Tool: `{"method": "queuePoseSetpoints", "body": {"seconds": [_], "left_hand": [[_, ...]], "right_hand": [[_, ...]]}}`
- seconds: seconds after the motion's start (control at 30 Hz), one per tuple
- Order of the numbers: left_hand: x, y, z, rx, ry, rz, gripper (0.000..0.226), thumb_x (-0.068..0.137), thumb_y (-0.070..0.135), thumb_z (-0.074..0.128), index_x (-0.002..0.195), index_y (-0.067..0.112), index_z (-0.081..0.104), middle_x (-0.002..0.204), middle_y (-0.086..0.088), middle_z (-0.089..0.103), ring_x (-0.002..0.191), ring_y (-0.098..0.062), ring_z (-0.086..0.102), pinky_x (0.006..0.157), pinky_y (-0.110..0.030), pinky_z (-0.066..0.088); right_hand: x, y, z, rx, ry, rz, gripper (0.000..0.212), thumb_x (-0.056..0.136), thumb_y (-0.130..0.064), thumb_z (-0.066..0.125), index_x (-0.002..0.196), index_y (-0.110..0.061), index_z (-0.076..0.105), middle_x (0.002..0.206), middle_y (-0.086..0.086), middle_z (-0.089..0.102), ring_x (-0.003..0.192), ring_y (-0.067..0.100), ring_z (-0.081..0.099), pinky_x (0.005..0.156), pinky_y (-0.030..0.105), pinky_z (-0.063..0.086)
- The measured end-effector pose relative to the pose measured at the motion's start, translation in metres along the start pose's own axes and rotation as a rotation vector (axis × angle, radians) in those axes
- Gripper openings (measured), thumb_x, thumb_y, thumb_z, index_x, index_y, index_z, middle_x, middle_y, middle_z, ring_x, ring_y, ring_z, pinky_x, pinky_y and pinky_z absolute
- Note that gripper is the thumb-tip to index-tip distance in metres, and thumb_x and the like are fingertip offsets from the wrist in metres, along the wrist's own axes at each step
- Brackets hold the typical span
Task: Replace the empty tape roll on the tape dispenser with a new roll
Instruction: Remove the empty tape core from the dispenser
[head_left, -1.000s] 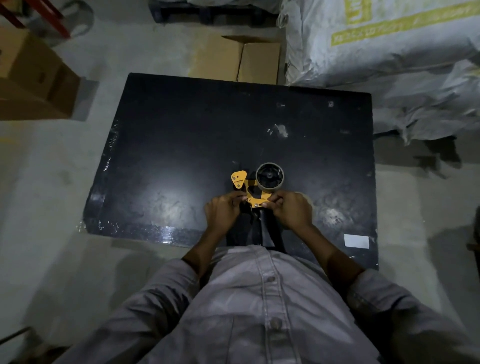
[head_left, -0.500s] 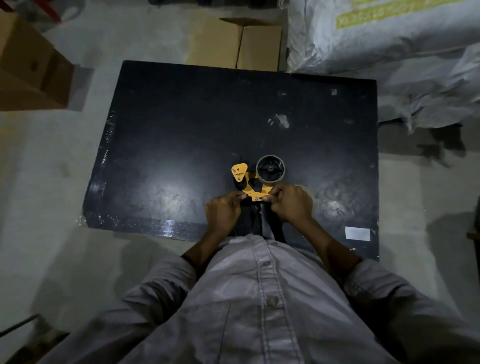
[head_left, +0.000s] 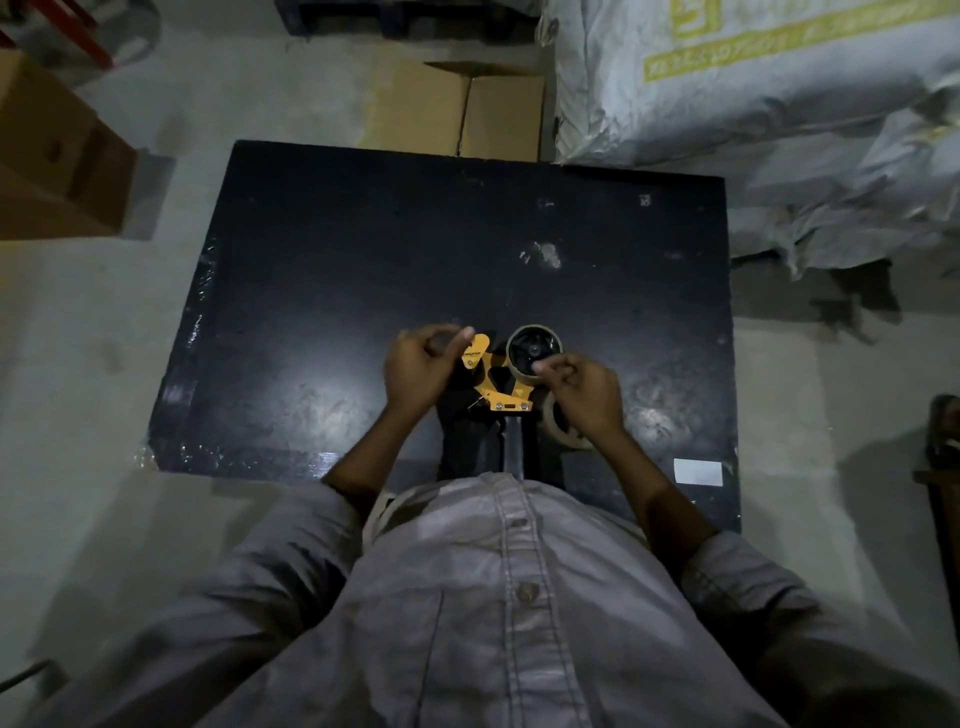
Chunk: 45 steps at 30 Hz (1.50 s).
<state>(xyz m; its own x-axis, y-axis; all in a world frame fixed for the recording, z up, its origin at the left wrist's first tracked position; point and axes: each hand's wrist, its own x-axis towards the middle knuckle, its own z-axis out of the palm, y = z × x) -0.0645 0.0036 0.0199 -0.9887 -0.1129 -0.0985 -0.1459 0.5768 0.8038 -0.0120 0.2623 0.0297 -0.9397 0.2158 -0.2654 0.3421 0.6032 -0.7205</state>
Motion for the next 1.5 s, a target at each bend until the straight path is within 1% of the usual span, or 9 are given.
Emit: {"method": "queuePoseSetpoints", "body": {"seconds": [0.2, 0.3, 0.5, 0.63, 0.77, 0.97, 1.17, 1.37, 1.5], "left_hand": [[0.045, 0.037, 0.026, 0.276, -0.323, 0.278, 0.056, 0.111, 0.066, 0.053, 0.136, 0.021, 0.076, 0.127, -0.002, 0.076, 0.133, -0.026, 0.055, 0.107, -0.045, 0.038], [0.06, 0.026, 0.046, 0.372, -0.516, 0.287, 0.068, 0.113, 0.072, 0.028, 0.134, 0.025, 0.074, 0.12, -0.004, 0.075, 0.13, -0.034, 0.061, 0.118, -0.057, 0.04], [0.069, 0.027, 0.059, 0.621, -0.736, 0.195, 0.06, 0.113, 0.059, 0.033, 0.163, 0.035, 0.056, 0.16, -0.012, 0.061, 0.16, -0.037, 0.033, 0.13, -0.06, 0.015], [0.07, 0.019, 0.064, 0.554, -0.759, 0.14, 0.052, 0.105, 0.059, 0.052, 0.155, 0.042, 0.056, 0.161, -0.007, 0.06, 0.162, -0.037, 0.03, 0.13, -0.066, 0.012], [0.076, 0.008, 0.066, 0.318, -0.766, -0.031, 0.039, 0.08, 0.071, 0.063, 0.116, 0.053, 0.064, 0.132, 0.002, 0.073, 0.141, -0.037, 0.056, 0.122, -0.073, 0.036], [0.09, -0.002, 0.08, 0.175, -0.78, -0.107, 0.036, 0.081, 0.065, 0.08, 0.109, 0.048, 0.064, 0.119, -0.001, 0.076, 0.13, -0.038, 0.067, 0.117, -0.073, 0.048], [0.089, -0.02, 0.1, 0.234, -0.63, -0.064, 0.051, 0.062, 0.086, 0.079, 0.099, 0.056, 0.061, 0.116, 0.006, 0.076, 0.132, -0.036, 0.065, 0.119, -0.079, 0.037], [0.09, -0.03, 0.111, 0.178, -0.543, -0.138, 0.061, 0.047, 0.084, 0.084, 0.099, 0.056, 0.068, 0.113, 0.015, 0.076, 0.127, -0.025, 0.068, 0.123, -0.072, 0.038], [0.073, -0.004, 0.095, 0.191, -0.511, -0.159, 0.056, 0.051, 0.08, 0.087, 0.094, 0.045, 0.075, 0.108, 0.018, 0.078, 0.126, -0.019, 0.067, 0.125, -0.072, 0.029]], "right_hand": [[0.037, -0.002, -0.014, 0.039, 0.026, 0.124, 0.038, 0.102, -0.045, 0.079, 0.127, -0.016, 0.078, 0.114, 0.007, 0.083, 0.113, 0.027, 0.076, 0.099, 0.042, 0.06], [0.047, -0.005, -0.013, 0.077, -0.073, 0.185, 0.043, 0.104, -0.043, 0.078, 0.133, -0.011, 0.076, 0.123, 0.01, 0.08, 0.118, 0.027, 0.073, 0.102, 0.041, 0.058], [0.056, -0.005, -0.012, 0.16, -0.221, 0.207, 0.028, 0.109, -0.032, 0.073, 0.117, -0.008, 0.084, 0.107, 0.011, 0.083, 0.087, 0.015, 0.075, 0.07, 0.025, 0.056], [0.057, -0.004, -0.015, 0.214, -0.277, 0.201, 0.026, 0.106, -0.03, 0.077, 0.128, -0.016, 0.083, 0.118, 0.011, 0.085, 0.111, 0.026, 0.081, 0.104, 0.047, 0.064], [0.06, 0.001, -0.013, 0.178, -0.336, 0.167, 0.042, 0.104, -0.035, 0.081, 0.142, -0.02, 0.077, 0.136, 0.008, 0.081, 0.126, 0.026, 0.076, 0.115, 0.048, 0.059], [0.059, 0.008, -0.011, 0.217, -0.319, 0.142, 0.044, 0.1, -0.025, 0.085, 0.143, -0.019, 0.076, 0.153, 0.002, 0.071, 0.139, 0.023, 0.069, 0.124, 0.048, 0.053], [0.062, 0.011, -0.009, 0.226, -0.293, 0.158, 0.048, 0.099, -0.03, 0.086, 0.146, -0.024, 0.075, 0.151, -0.004, 0.073, 0.133, 0.017, 0.071, 0.119, 0.042, 0.056], [0.064, 0.016, -0.005, 0.183, -0.235, 0.245, 0.03, 0.097, -0.038, 0.088, 0.113, -0.012, 0.087, 0.1, 0.007, 0.086, 0.09, 0.018, 0.081, 0.073, 0.026, 0.06], [0.063, 0.018, -0.001, 0.238, -0.169, 0.292, 0.033, 0.09, -0.034, 0.094, 0.105, -0.004, 0.087, 0.099, 0.013, 0.087, 0.08, 0.018, 0.079, 0.07, 0.026, 0.061]]}}
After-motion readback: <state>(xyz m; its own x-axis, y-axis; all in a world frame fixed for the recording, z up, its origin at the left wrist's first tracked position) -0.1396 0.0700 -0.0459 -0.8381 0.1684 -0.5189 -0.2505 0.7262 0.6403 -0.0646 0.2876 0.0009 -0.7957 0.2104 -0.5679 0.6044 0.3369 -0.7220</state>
